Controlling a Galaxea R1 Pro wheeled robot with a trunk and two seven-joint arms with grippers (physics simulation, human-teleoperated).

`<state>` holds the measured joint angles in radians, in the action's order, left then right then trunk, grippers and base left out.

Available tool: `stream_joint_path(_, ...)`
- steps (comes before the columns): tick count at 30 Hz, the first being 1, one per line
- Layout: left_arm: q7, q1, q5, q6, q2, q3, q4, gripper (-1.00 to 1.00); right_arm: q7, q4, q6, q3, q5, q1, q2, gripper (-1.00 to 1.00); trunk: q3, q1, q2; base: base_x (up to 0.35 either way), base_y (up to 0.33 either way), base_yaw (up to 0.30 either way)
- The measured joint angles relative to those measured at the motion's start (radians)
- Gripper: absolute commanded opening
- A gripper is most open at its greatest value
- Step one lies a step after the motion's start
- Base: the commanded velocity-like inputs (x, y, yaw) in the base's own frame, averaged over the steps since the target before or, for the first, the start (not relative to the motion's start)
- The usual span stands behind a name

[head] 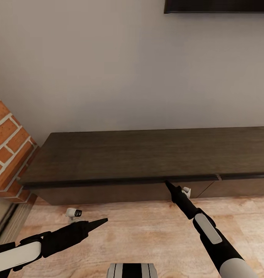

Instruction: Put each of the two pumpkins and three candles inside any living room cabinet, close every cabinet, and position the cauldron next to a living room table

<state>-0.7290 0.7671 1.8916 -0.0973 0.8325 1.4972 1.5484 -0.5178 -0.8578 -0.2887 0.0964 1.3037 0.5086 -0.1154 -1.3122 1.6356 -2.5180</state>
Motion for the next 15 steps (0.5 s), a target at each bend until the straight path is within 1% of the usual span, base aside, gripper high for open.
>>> stream_joint_path(15, 0.0, 0.0, 0.0, 0.0, 0.0, 0.003, 0.0, 1.0, 0.003, -0.001, -0.002, 0.0, 0.002, 0.0, 0.0, -1.0, 0.0, 0.0, 0.0, 0.0, 0.0, 0.0)
